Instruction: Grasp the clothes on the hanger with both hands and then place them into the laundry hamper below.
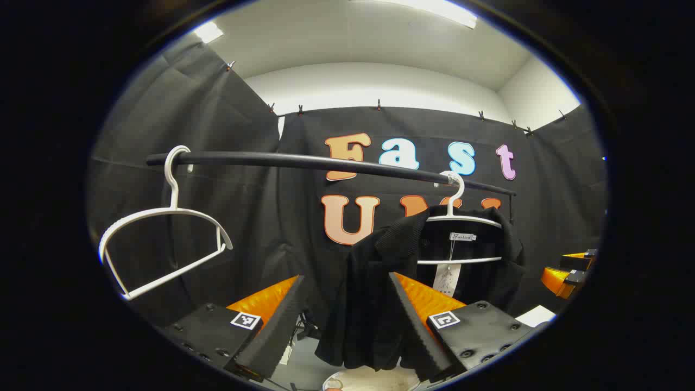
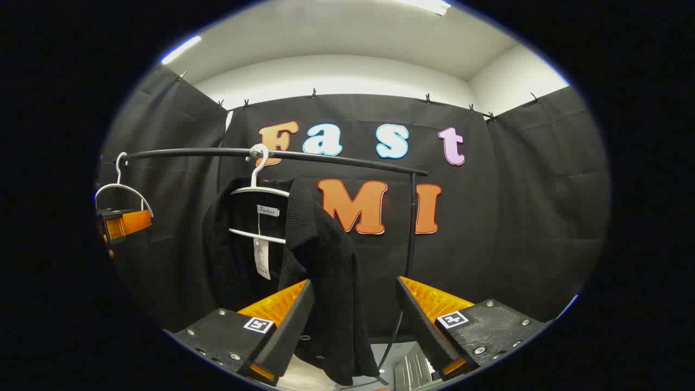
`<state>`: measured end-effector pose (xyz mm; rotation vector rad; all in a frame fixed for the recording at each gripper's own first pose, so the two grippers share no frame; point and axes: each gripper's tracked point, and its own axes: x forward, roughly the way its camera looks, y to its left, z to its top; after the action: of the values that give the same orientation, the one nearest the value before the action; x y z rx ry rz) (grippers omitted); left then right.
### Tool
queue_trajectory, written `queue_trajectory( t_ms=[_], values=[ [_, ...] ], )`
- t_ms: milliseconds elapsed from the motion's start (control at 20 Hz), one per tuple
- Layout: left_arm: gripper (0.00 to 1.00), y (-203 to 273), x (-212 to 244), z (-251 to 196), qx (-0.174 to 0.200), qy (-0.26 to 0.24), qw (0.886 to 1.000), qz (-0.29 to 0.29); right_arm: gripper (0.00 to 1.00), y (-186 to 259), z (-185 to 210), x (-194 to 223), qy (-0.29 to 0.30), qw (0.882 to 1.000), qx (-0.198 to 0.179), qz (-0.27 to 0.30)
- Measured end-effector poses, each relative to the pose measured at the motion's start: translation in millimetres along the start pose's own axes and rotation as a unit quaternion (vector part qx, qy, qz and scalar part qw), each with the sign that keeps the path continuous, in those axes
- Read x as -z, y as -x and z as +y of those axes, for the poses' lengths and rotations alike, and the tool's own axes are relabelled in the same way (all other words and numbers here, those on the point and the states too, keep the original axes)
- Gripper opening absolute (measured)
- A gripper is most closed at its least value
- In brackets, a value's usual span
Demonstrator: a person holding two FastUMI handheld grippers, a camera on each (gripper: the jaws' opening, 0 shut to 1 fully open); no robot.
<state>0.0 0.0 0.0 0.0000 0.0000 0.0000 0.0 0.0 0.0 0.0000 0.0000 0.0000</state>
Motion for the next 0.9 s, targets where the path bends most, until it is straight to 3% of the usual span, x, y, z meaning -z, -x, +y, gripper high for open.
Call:
queue_trajectory(
  t_ms=[50, 250, 350, 400, 750, 850, 900],
  values=[
    [0.93, -0.1, -0.4, 0.2, 0.000, 0.000, 1.000, 0.000, 0.94, 0.1, -0.3, -0.4, 0.000, 1.000, 0.000, 0.000],
    [0.93, -1.3, -1.6, -1.0, 0.003, 0.001, 1.000, 0.004, 0.94, 1.7, -3.6, -3.3, 0.008, 1.000, 0.007, -0.001],
    [1.00, -2.2, -4.7, -0.2, 0.003, 0.001, 1.000, 0.003, 0.94, 1.3, -2.2, -2.8, 0.010, 1.000, 0.006, 0.000],
    [0.93, -1.4, -6.3, 0.2, 0.002, 0.000, 1.000, 0.001, 0.94, 0.9, -1.7, -3.6, 0.012, 1.000, 0.007, -0.001],
    [0.93, 2.5, -6.2, 3.8, -0.007, -0.001, 1.000, 0.000, 0.94, 1.2, 1.9, -12.3, 0.022, 1.000, 0.005, -0.010],
    [1.00, 3.4, -4.0, 6.1, -0.010, -0.002, 1.000, 0.003, 0.94, -0.7, 4.0, -11.6, 0.018, 1.000, 0.003, -0.010],
    [0.97, 3.8, -3.7, 7.1, -0.012, -0.003, 1.000, 0.003, 0.94, -1.2, 5.3, -11.8, 0.016, 1.000, 0.001, -0.009]
  ],
)
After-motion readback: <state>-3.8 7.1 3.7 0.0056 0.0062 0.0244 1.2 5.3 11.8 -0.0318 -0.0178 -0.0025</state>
